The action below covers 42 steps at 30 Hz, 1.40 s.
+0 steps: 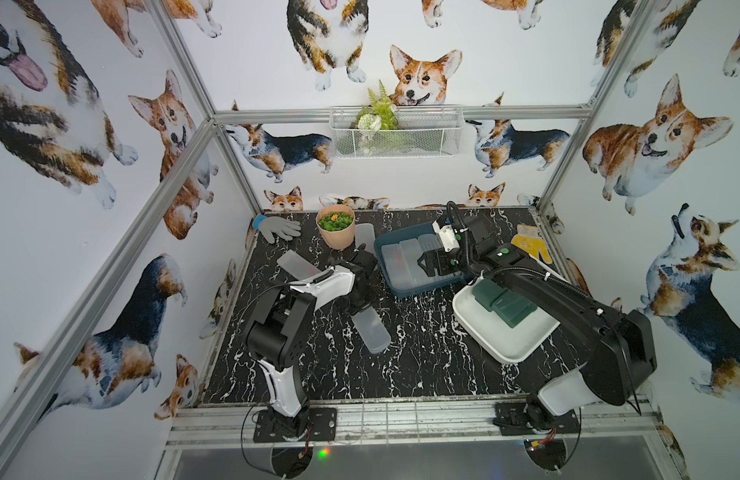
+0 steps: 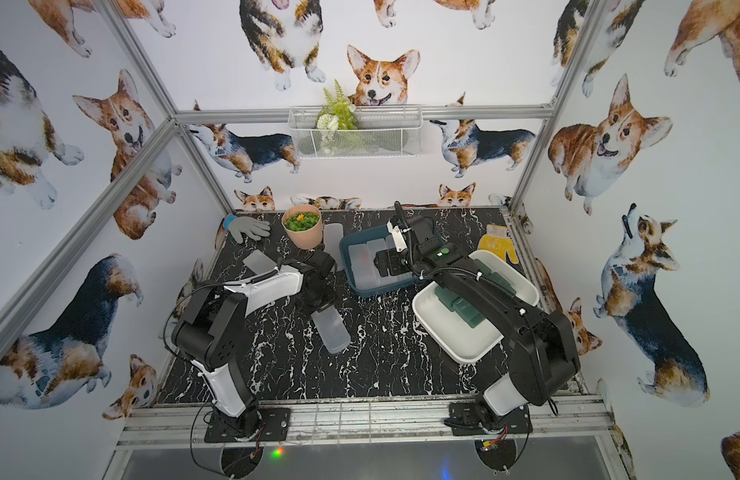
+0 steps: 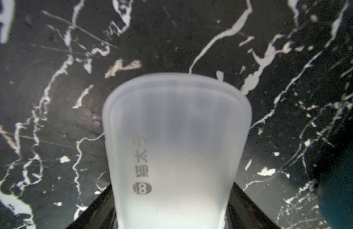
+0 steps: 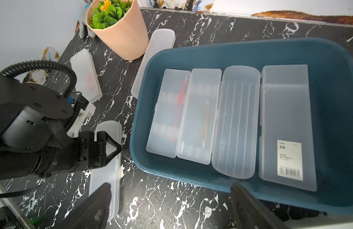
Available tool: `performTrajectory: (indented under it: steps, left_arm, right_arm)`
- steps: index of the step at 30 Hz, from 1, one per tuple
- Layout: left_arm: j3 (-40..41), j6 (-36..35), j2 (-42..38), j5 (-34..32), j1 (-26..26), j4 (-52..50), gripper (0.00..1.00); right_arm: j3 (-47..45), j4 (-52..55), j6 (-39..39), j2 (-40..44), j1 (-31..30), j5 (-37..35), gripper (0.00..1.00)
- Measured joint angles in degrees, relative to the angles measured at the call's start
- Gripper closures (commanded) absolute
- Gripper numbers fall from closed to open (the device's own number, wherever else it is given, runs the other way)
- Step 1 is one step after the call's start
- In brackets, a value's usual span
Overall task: Place the pencil cases by color into the storage box
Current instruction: Move the pencil case to the center of the board, then pick up the pencil case from the center of the board.
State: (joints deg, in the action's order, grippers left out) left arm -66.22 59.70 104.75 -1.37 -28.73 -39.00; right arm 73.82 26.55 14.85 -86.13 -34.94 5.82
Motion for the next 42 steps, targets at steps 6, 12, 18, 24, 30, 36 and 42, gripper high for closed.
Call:
performTrajectory:
  steps: [6,12,18,24,30,36,42]
  left_arm:
    - [-2.86,-0.87,2.21,-0.31,-1.07,-0.42,0.08]
    - [-6.86,-3.76,1.95,-0.11,-1.29,-1.81,0.00]
    - [-9.86,-9.38,-2.97,0.42,0.96,-3.43,0.00]
    - [-8.94,-13.97,-9.94,1.90,5.60,-4.72,0.00]
    - [-4.90,-16.48,-18.29,3.65,13.20,-5.77,0.00]
    - [-1.16,-18.71,-24.63,4.68,20.92,-7.28,0.00]
    - [2.23,-19.71,-28.74,5.46,25.77,-8.72,0.00]
  right_arm:
    - [-0.42,1.29,0.00,0.74,-0.37,-0.04,0.06]
    - [-0.33,1.70,0.00,0.90,-0.63,-0.24,0.05]
    - [1.22,2.43,-0.02,0.20,-1.03,-1.38,0.05]
    - [4.09,2.95,-0.33,-2.34,-3.10,-2.64,0.05]
    - [8.00,4.63,-1.09,-7.26,-8.15,-2.97,0.05]
    - [13.31,6.08,-2.10,-13.22,-12.94,-2.93,0.05]
    - [15.91,7.85,-2.34,-17.27,-14.21,-2.36,0.05]
